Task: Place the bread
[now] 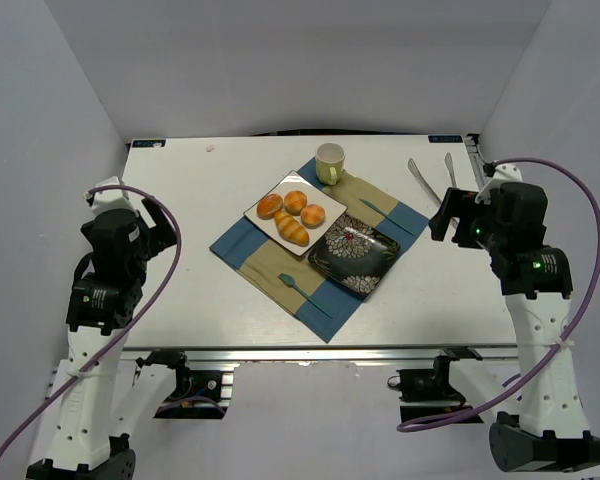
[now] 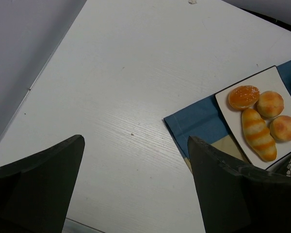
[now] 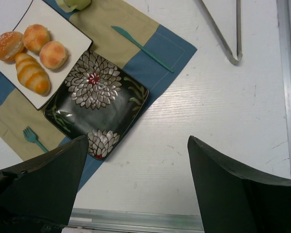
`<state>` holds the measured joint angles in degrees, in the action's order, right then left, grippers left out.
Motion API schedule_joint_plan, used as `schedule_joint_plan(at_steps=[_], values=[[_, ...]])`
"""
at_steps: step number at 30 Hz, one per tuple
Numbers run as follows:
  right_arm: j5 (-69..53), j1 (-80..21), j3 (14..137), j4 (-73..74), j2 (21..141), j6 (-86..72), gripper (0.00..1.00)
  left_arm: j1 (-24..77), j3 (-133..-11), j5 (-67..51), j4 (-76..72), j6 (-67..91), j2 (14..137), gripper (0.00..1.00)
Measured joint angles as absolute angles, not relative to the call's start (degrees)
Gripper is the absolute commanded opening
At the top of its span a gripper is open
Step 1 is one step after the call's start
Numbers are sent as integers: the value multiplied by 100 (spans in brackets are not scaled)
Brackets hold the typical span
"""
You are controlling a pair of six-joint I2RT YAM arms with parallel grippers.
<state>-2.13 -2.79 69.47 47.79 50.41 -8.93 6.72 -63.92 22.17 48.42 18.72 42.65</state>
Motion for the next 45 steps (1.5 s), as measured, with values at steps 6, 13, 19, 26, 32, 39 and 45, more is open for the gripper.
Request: schedule_joint_plan(at_steps=[6, 13, 19, 26, 32, 39, 45], values=[[429, -276, 7461, 4501, 5778, -705, 89, 672, -6578, 2158, 4978, 2091, 4560, 98], [429, -233, 8259, 4088, 7684, -64, 89, 672, -7164, 1944, 5245, 2445, 4941, 98], [-104, 239, 8604, 3745, 8991, 550, 89, 729, -7035, 1529, 5369, 2674, 4941, 98], [-891, 1055, 9406, 3192, 10584, 832, 89, 902, -7113, 1500, 5450, 2576, 5647, 98], [-1317, 1201, 9581, 2816, 11434, 1155, 89, 913, -7498, 1450, 5468, 2460, 6488, 98], [-1382, 1308, 9579, 2408, 11939, 1441, 89, 913, -8003, 1437, 5522, 2394, 7231, 98], [-1275, 1343, 9574, 2126, 12228, 1553, 89, 913, -8117, 1461, 5537, 2379, 7450, 98]])
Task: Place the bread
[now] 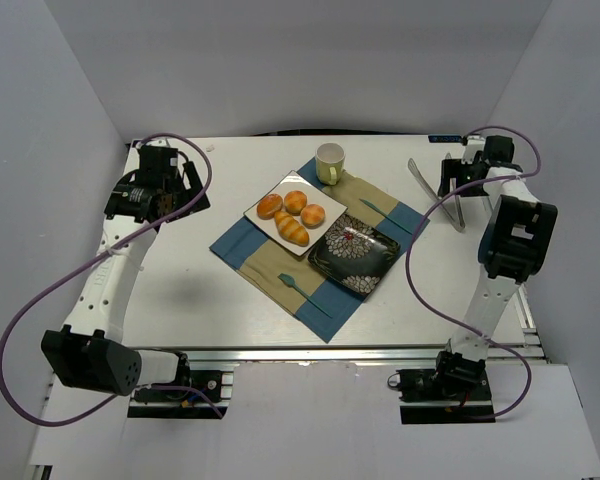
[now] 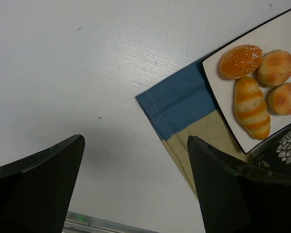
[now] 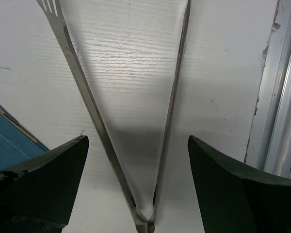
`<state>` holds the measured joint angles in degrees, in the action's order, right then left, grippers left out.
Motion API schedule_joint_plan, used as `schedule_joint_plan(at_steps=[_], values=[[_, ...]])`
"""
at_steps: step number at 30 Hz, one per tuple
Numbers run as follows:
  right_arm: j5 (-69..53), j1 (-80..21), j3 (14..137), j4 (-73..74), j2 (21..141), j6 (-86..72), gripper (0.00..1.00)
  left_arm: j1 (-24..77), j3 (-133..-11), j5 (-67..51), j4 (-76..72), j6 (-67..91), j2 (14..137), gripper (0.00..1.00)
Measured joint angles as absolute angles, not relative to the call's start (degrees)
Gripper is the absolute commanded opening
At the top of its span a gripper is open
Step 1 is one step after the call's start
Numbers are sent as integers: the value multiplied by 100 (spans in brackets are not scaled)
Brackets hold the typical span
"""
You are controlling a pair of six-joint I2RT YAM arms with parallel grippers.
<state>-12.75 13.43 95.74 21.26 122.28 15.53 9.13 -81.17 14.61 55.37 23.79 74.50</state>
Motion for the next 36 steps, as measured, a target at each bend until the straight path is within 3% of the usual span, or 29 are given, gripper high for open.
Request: schedule_joint_plan(at_steps=[13, 23, 30, 32, 33, 36], values=[[-1369, 1337, 9572, 2010, 12637, 1546, 89, 913, -8090, 1516, 5529, 2403, 7467, 98], [-685, 1076, 9590, 1885, 12761, 1562, 87, 913, -7999, 1691, 5577, 2386, 7467, 98], [-515, 913, 9776, 1894, 12868, 1533, 57, 913, -7994, 1739, 5605, 2316, 7467, 98], [-464, 873, 9841, 1916, 12901, 1516, 54, 913, -7983, 1743, 5614, 2298, 7467, 98], [-425, 854, 9867, 1933, 12910, 1509, 48, 913, -7972, 1743, 5614, 2294, 7467, 98], [-333, 819, 9907, 1977, 12914, 1461, 48, 913, -7942, 1741, 5621, 2290, 7467, 98]])
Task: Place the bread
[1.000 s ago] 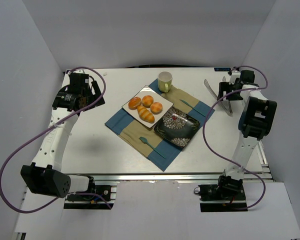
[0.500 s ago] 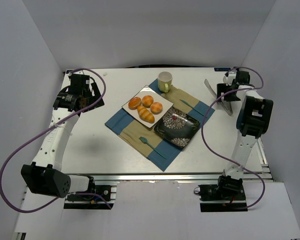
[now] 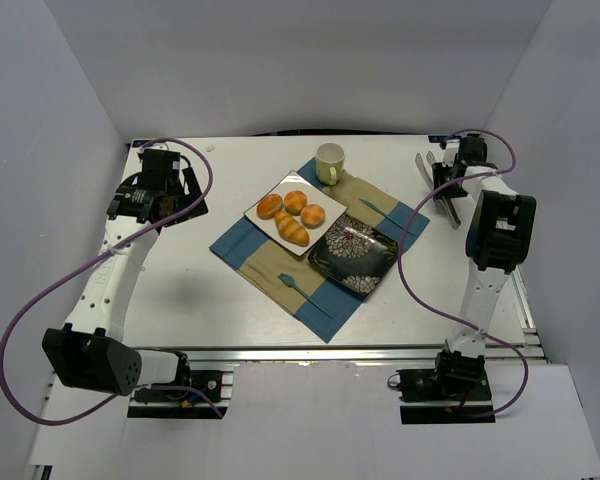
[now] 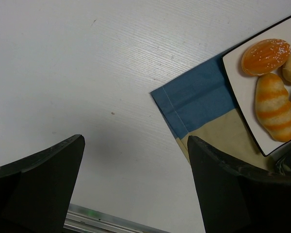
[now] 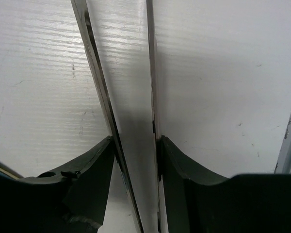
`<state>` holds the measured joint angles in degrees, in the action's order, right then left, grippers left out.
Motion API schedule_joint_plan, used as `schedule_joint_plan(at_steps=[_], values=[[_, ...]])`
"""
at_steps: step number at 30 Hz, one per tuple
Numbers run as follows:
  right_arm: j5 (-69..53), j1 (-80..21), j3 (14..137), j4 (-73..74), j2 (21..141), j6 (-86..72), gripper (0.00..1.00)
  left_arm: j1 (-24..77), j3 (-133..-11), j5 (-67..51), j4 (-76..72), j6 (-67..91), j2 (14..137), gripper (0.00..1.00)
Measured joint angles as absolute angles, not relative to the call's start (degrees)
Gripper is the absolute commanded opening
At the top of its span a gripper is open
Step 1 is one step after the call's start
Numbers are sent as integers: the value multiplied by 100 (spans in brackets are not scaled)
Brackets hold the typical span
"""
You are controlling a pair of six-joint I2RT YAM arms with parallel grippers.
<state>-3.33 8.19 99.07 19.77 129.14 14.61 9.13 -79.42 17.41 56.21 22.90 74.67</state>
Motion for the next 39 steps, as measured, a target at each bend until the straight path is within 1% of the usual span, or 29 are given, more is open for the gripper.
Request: schedule_joint_plan(at_steps=[5, 8, 14, 19, 22, 26, 33, 39], values=[[-73, 812, 10040, 2252, 12816, 1398, 49, 913, -7946, 1739, 5642, 2290, 7467, 98], [32, 786, 10042, 2648, 12438, 1315, 52, 913, -8005, 1737, 5677, 2292, 7472, 98], [-1, 486, 10044, 3249, 10853, 1031, 52, 913, -8455, 1632, 5680, 2318, 7623, 98], [-366, -274, 9911, 3378, 9531, 731, 53, 915, -8527, 1518, 5559, 2340, 7653, 98], [-670, -858, 9732, 3511, 9067, 620, 52, 913, -8523, 1509, 5507, 2340, 7640, 98], [-930, -1625, 9535, 3767, 9024, 484, 52, 913, -8455, 1514, 5441, 2340, 7535, 98], [-851, -2606, 9032, 4080, 9314, 322, 53, 913, -8399, 1553, 5398, 2340, 7297, 98], [-727, -2753, 8862, 4112, 9454, 340, 55, 913, -8372, 1573, 5398, 2335, 7203, 98]])
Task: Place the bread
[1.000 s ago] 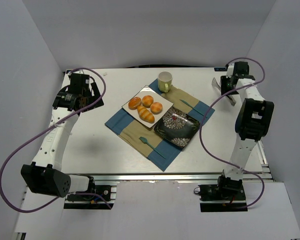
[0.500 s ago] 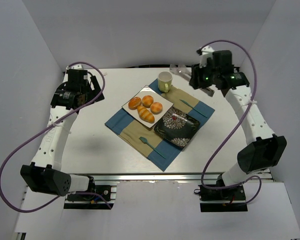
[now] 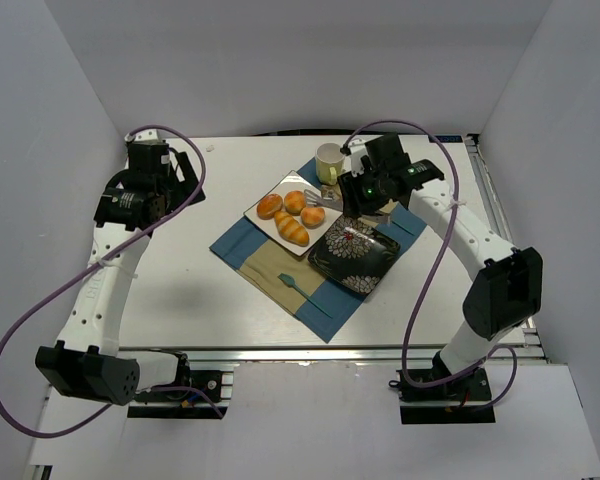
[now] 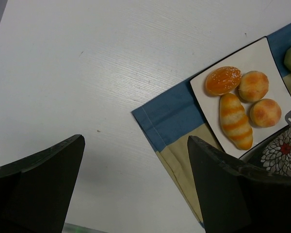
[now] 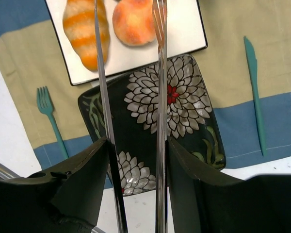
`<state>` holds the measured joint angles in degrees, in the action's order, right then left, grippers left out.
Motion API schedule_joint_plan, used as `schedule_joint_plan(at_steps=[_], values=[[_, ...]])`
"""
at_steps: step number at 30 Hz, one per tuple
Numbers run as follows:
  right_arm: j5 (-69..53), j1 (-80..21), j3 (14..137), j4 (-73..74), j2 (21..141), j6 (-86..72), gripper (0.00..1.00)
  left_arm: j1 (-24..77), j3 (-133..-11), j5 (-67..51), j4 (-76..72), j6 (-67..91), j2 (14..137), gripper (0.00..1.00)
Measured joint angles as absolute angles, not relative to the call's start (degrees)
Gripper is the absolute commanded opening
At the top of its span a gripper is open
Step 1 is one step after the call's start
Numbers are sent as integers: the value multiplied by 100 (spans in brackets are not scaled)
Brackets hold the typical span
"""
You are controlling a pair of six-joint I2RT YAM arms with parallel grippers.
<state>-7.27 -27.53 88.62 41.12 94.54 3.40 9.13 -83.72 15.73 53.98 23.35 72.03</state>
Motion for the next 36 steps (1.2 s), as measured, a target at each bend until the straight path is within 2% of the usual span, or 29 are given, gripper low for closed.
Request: schedule_joint_plan(at_steps=[16, 30, 33, 36], values=[[-432, -2978, 8427, 3931, 10221, 447, 60, 915, -8289, 1638, 5435, 2290, 7159, 98], [-165, -3089, 8350, 3927, 10269, 539, 64, 913, -8285, 1752, 5546, 2235, 7037, 98], [-169, -3107, 8355, 3964, 10315, 569, 60, 915, -8285, 1752, 5546, 2231, 7037, 98], [-176, -3122, 8368, 4045, 10449, 615, 48, 913, -8285, 1752, 5548, 2228, 7037, 98]])
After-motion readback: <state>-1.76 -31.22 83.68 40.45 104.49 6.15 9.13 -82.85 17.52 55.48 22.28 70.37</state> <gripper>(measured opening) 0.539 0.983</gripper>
